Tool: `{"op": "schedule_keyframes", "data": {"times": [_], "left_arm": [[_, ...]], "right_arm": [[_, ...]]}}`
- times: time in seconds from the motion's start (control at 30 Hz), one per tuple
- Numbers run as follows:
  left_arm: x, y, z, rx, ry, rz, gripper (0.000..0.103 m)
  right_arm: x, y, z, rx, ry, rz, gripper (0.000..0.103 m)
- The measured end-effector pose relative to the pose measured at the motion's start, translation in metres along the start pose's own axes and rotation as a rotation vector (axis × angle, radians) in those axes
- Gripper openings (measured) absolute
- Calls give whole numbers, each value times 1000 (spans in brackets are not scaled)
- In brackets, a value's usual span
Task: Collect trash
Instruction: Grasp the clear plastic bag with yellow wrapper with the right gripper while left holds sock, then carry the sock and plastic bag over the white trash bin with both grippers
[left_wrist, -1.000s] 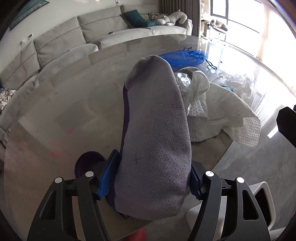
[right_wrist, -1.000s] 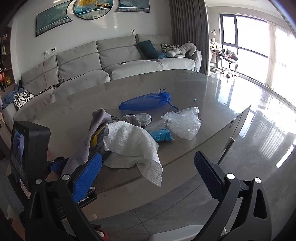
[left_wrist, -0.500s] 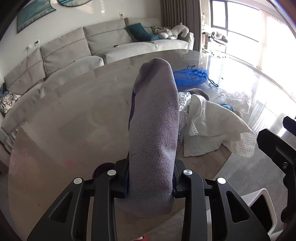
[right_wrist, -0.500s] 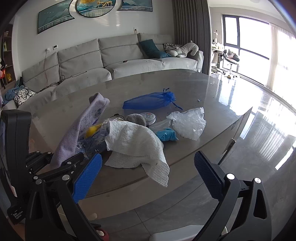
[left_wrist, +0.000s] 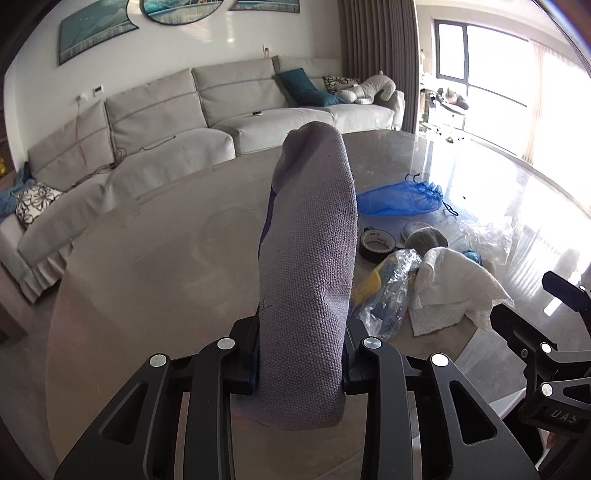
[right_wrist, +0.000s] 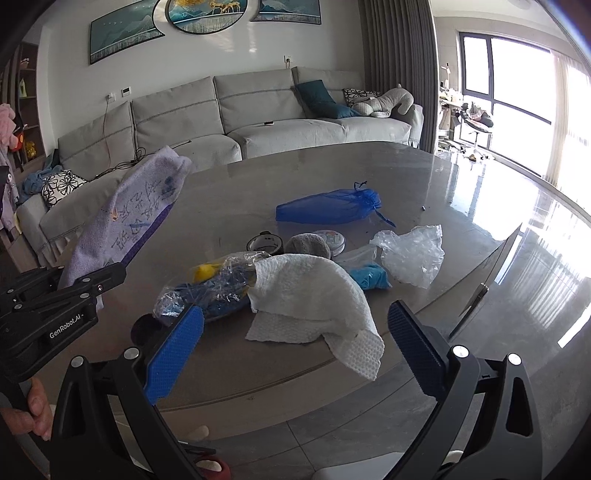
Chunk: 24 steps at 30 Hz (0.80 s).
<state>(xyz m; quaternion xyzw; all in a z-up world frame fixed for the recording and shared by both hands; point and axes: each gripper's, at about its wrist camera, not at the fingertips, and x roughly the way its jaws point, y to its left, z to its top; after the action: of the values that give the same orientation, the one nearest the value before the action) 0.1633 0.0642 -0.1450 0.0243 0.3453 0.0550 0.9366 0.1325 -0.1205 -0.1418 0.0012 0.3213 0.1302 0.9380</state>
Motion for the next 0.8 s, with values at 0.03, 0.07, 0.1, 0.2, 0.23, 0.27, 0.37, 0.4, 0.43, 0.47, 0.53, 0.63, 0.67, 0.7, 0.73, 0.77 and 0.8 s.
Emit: {"op": "schedule_keyframes", "data": {"times": [0.03, 0.07, 0.1, 0.2, 0.23, 0.27, 0.37, 0.4, 0.43, 0.47, 0.53, 0.63, 0.67, 0.7, 0.73, 0.77, 0.8], "left_arm": [[-4, 3, 1, -4, -10, 4, 29], [-6, 6, 3, -4, -16, 7, 29], [-8, 7, 3, 1, -22, 14, 29], [-9, 15, 2, 5, -25, 26, 29], [-8, 18, 0, 3, -24, 28, 29], [-7, 20, -1, 1, -21, 33, 29], [-4, 28, -3, -18, -12, 40, 29], [-3, 30, -3, -24, -10, 40, 29], [-3, 33, -3, -28, -10, 40, 29], [-3, 35, -4, -32, -10, 42, 29], [-2, 37, -3, -38, -10, 41, 29], [-2, 40, -4, -41, -11, 41, 29], [-2, 40, -4, -44, -11, 39, 29], [-2, 42, -5, -48, -11, 38, 29], [-2, 43, -5, -52, -11, 38, 29], [-3, 44, -5, -57, -12, 38, 29], [-3, 45, -5, -61, -14, 37, 29]], "right_arm": [[3, 3, 0, 8, 6, 16, 100], [6, 6, 1, 11, 10, 27, 100], [10, 11, 1, 8, 11, 33, 100], [22, 24, 3, 4, 13, 59, 100], [27, 28, 3, 8, 20, 67, 100], [34, 32, 2, 14, 28, 71, 100], [53, 44, -2, 39, 51, 70, 100], [59, 48, -2, 50, 54, 70, 100], [63, 52, -2, 58, 48, 71, 100], [67, 57, -2, 59, 36, 63, 100], [76, 67, -3, 41, 32, 24, 96], [95, 77, -11, 15, 91, -1, 73], [100, 77, -15, 26, 111, 23, 65], [101, 76, -18, 35, 117, 23, 55], [100, 76, -20, 35, 108, 32, 49], [98, 76, -21, 29, 101, 35, 37], [95, 76, -21, 22, 96, 42, 26]]}}
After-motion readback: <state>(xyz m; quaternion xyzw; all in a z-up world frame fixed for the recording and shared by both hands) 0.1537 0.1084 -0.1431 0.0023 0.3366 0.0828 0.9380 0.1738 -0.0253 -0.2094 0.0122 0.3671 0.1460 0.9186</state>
